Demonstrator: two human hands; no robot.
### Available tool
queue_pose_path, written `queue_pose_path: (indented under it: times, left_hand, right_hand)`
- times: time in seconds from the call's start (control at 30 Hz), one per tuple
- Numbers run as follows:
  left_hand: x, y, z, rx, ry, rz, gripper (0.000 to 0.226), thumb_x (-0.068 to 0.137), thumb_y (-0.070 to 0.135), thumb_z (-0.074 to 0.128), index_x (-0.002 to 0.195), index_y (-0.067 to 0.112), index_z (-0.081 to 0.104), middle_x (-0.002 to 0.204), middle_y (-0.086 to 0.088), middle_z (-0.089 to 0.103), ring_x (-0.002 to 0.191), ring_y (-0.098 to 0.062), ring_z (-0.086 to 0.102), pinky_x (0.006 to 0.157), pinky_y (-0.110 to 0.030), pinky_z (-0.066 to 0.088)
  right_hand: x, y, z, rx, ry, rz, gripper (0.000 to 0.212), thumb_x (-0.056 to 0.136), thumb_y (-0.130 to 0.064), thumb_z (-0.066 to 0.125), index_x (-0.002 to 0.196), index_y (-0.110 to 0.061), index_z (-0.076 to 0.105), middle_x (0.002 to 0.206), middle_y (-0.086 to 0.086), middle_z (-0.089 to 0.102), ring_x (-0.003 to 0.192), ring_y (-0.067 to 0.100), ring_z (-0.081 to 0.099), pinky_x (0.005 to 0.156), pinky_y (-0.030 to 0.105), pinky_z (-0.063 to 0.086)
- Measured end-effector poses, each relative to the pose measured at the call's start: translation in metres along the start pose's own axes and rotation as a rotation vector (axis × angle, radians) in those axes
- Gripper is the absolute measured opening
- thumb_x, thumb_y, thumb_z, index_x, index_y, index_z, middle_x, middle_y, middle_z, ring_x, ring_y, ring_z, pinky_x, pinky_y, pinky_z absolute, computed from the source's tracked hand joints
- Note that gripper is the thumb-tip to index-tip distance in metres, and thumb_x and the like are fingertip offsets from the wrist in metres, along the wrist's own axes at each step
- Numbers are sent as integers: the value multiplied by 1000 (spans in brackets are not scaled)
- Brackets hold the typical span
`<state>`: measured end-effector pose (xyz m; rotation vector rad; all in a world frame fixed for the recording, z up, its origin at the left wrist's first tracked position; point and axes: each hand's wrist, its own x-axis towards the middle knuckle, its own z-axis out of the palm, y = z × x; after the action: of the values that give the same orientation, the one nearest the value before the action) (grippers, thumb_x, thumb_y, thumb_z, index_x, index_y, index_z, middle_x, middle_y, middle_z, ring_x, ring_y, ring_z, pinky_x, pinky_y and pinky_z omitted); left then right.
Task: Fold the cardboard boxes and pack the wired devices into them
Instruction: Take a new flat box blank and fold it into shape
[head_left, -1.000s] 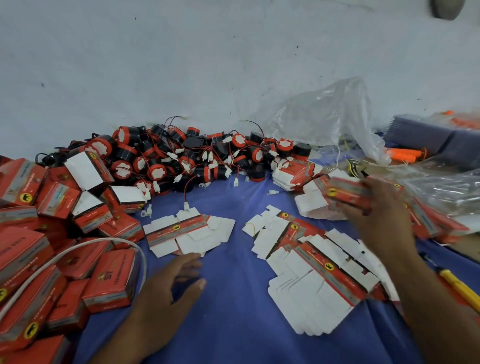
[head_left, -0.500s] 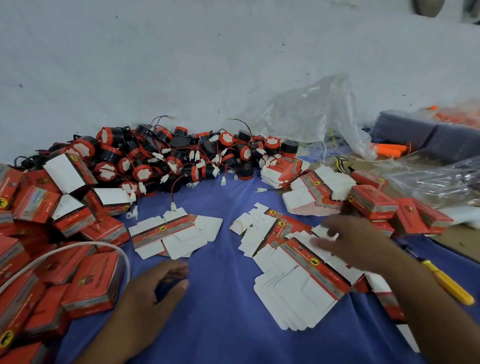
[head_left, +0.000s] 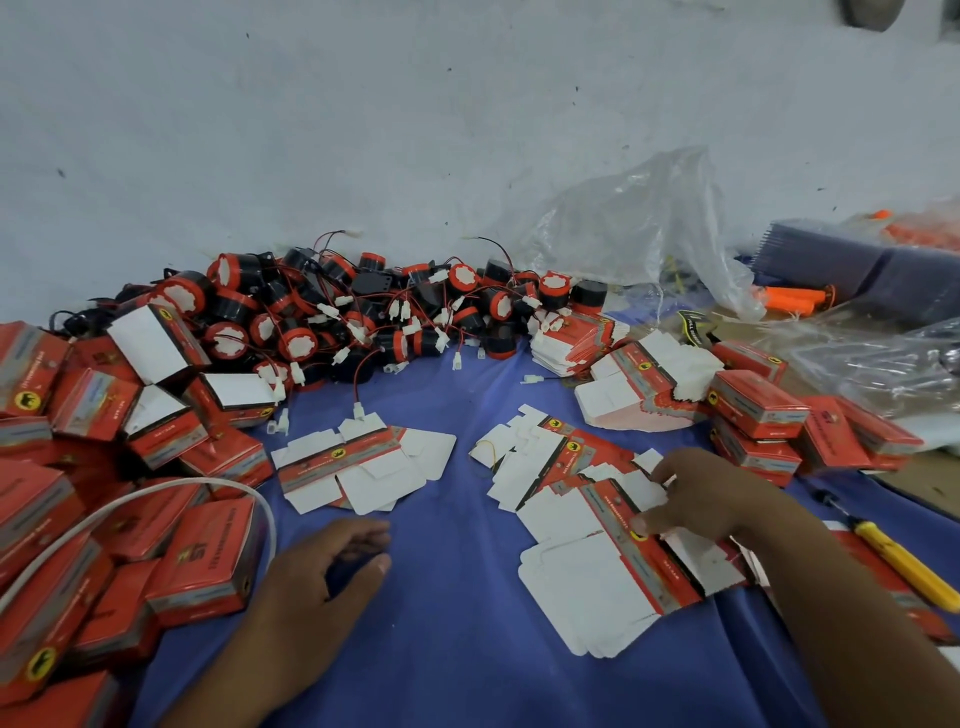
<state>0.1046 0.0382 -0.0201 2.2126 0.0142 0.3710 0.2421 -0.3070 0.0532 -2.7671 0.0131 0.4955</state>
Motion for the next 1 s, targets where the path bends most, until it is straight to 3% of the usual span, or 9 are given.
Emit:
queue_pose_path:
  times: [0.1, 0.2, 0.3, 0.53, 0.63, 0.7, 0.77, 0.83, 1.0]
  left_hand:
    - [-1, -1, 0, -17, -4, -6, 30, 89, 18, 70, 108, 41, 64, 101, 29, 68, 101, 10, 61, 80, -1, 44]
    - [-1, 1, 0, -23, 14, 5, 31, 89, 18, 69, 107, 42, 63, 103, 23, 70, 101, 9, 62, 80, -1, 45]
    - [-1, 8, 1, -50, 98, 57, 25, 90, 28, 68, 108, 44, 60, 108, 20, 68, 100, 6, 62, 80, -7, 48]
    - [-5, 34, 10, 207, 237, 423, 68, 86, 62, 53, 143, 29, 38, 150, 6, 38, 138, -11, 36, 111, -27, 34]
    - [-8, 35, 15, 180, 174, 315, 85, 76, 75, 51, 150, 47, 19, 158, 25, 15, 146, 4, 12, 114, -31, 24]
    - [-7, 33, 14, 157, 179, 290, 89, 76, 74, 51, 151, 40, 17, 161, 22, 11, 147, 6, 6, 116, -30, 20]
    - [-5, 33, 10, 165, 234, 312, 90, 78, 68, 55, 152, 30, 21, 163, 10, 16, 149, 3, 6, 118, -20, 15]
    - [-4, 37, 9, 140, 259, 341, 91, 82, 61, 64, 154, 25, 21, 164, 5, 16, 150, -2, 8, 117, -11, 12]
    - [-10, 37, 10, -301, 97, 328, 81, 90, 29, 64, 154, 44, 17, 163, 16, 16, 150, -10, 18, 111, -19, 35]
  right_hand:
    - [2, 2, 0, 100, -34, -55, 46, 84, -34, 80, 121, -13, 60, 117, 1, 65, 105, 20, 64, 93, 37, 53]
    - [-2, 1, -4, 333, -8, -181, 21, 92, -37, 71, 95, -16, 67, 89, -1, 73, 87, 21, 70, 87, 42, 55]
    - [-14, -15, -7, 763, -97, -292, 16, 97, -38, 64, 103, -25, 72, 99, 5, 78, 92, 30, 75, 88, 51, 57]
    - [-31, -84, 58, 1253, -155, -392, 20, 102, -26, 55, 99, -15, 72, 81, 2, 73, 64, 14, 68, 48, 24, 50]
    - [-41, -108, 76, 1325, -377, -476, 40, 105, -44, 42, 105, -26, 77, 102, 5, 75, 90, 23, 71, 75, 41, 57]
    - [-46, -117, 85, 1317, -483, -601, 41, 102, -51, 43, 121, -28, 71, 116, 10, 71, 105, 30, 67, 88, 49, 53]
    - [-50, -125, 92, 1326, -519, -692, 34, 100, -40, 52, 129, -29, 66, 132, 13, 64, 119, 34, 59, 103, 58, 42]
    - [-53, -131, 96, 1303, -549, -791, 36, 100, -24, 54, 134, -31, 62, 141, 2, 59, 128, 25, 55, 107, 50, 42]
    - [-54, -136, 92, 797, -225, -972, 72, 94, -23, 71, 154, -34, 35, 155, -19, 41, 143, 2, 38, 114, 36, 42]
